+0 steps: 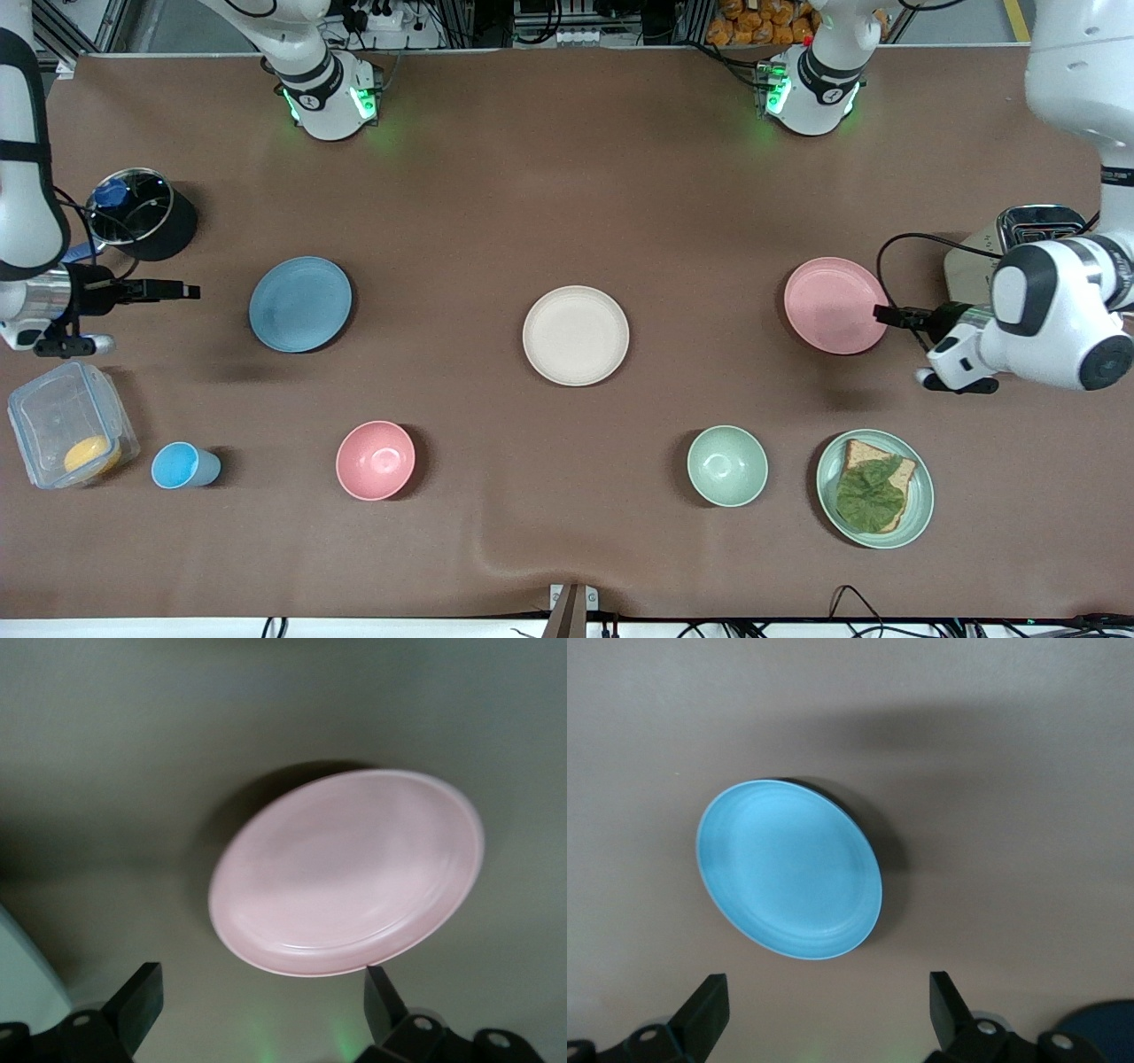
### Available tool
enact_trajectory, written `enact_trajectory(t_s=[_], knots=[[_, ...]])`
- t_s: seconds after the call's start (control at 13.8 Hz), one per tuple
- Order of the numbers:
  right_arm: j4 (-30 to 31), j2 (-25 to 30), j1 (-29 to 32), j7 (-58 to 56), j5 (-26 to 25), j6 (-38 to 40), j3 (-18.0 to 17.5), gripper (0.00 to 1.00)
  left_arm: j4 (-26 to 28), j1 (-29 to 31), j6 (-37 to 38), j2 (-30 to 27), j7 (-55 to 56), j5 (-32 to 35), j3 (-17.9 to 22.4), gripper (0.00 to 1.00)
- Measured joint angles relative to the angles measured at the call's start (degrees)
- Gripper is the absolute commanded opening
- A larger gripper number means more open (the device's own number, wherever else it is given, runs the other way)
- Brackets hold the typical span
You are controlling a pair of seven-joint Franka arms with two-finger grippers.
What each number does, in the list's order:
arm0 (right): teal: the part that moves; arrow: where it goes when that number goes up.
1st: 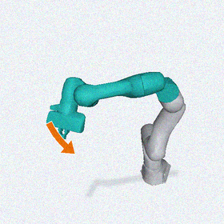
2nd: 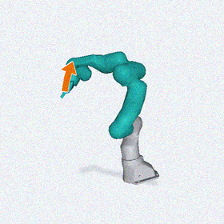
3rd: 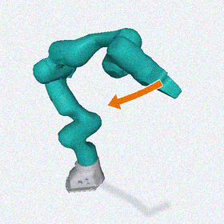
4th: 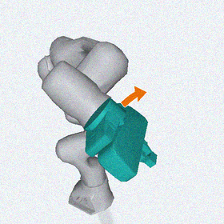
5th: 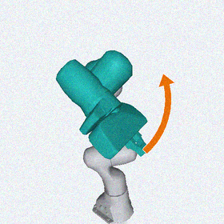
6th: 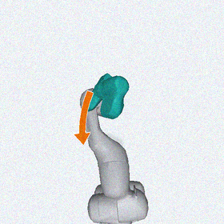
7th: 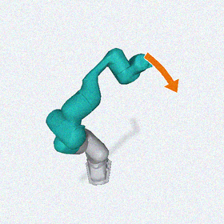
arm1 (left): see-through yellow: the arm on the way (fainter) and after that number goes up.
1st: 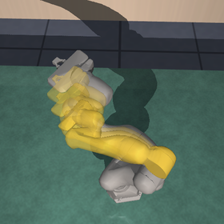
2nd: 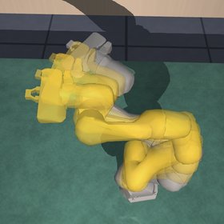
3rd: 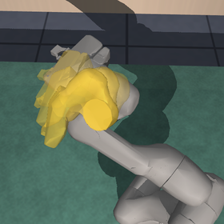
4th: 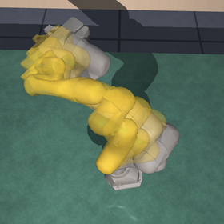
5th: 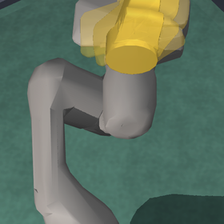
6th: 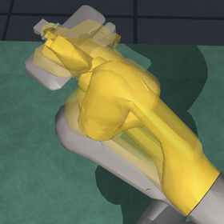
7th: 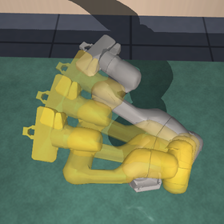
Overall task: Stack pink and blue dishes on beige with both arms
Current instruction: 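Grasp the pink and blue plates with the left and right grippers, then carry the pink plate onto the beige plate with the left gripper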
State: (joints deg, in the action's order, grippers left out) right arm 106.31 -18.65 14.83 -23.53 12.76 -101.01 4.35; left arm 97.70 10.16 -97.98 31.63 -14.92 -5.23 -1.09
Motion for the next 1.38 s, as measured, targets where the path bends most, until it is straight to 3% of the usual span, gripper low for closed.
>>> enact_trajectory(t_s=[0.29, 0.58, 0.8, 0.94, 1.09, 1.16, 1.23, 1.31, 1.38], knots=[[2.4, -4.5, 1.8, -6.3, 4.2, -3.7, 0.0, 1.00, 3.8, 0.9, -4.5, 0.8, -1.3, -0.7, -0.6, 1.00], [2.3, -11.2, 2.1, -9.6, 6.9, -7.3, -0.2, 1.00, 5.6, -1.1, -6.1, 1.0, -1.3, -0.6, -0.7, 0.84], [2.2, -13.7, 2.1, -10.0, 7.3, -8.0, -0.4, 1.00, 5.9, -2.1, -6.3, 1.6, -1.3, 1.5, -0.8, 0.69], [2.1, -14.3, 2.1, -10.0, 7.9, -8.0, -0.6, 1.00, 5.9, -2.2, -6.4, 1.8, -1.3, 3.3, -0.8, 0.65], [1.8, -14.9, 2.1, -10.1, 8.8, -8.1, -0.8, 0.86, 6.0, -2.2, -6.4, 2.5, -1.3, 4.2, -0.7, 0.64], [1.6, -15.2, 2.0, -10.1, 9.0, -8.1, -0.9, 0.79, 6.0, -2.2, -6.4, 3.0, -1.3, 4.3, -0.7, 0.60], [1.4, -15.5, 1.9, -10.2, 9.3, -8.2, -1.1, 0.72, 6.0, -2.2, -6.4, 3.4, -1.3, 4.4, -0.7, 0.48], [1.3, -15.7, 1.8, -10.3, 9.5, -8.2, -1.2, 0.55, 6.0, -2.2, -6.5, 3.6, -1.3, 4.5, -0.7, 0.39], [1.2, -16.0, 1.8, -10.3, 9.6, -8.2, -1.2, 0.30, 6.0, -2.2, -6.5, 3.7, -1.3, 4.5, -0.7, 0.23]])
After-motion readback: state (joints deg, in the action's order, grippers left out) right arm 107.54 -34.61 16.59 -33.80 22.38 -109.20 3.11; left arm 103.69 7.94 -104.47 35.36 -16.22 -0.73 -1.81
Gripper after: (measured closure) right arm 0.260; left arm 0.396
